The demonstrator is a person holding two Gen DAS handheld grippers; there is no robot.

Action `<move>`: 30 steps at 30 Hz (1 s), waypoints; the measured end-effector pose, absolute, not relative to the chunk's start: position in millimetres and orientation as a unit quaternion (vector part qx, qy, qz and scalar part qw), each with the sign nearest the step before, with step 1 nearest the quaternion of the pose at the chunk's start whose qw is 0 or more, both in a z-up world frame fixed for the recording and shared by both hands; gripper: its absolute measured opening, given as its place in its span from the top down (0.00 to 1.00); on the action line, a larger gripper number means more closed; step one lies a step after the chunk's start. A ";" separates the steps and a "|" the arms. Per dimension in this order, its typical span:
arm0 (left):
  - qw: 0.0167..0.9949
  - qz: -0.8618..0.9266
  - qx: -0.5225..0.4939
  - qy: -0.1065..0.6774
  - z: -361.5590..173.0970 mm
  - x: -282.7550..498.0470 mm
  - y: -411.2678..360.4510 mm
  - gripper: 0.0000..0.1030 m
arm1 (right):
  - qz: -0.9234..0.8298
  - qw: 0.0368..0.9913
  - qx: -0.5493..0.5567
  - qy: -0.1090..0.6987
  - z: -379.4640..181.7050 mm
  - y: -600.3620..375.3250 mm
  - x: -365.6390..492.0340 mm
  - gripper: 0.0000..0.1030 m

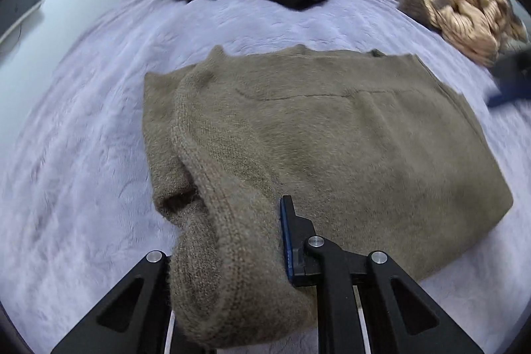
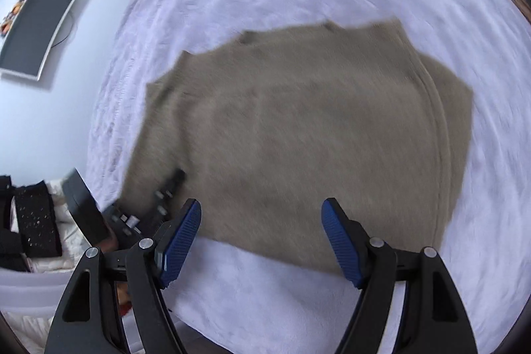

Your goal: Fold small clothes

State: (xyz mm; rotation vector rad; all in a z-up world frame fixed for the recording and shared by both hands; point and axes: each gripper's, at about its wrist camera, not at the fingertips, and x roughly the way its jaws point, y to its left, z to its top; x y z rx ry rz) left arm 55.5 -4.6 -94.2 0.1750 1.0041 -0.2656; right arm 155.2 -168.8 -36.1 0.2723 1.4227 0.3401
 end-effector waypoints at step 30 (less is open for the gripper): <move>0.876 -0.154 0.149 0.432 -84.1 38.9 -24.2 0.83 | 0.203 0.603 -0.146 0.758 -137.6 69.8 269.5 0.82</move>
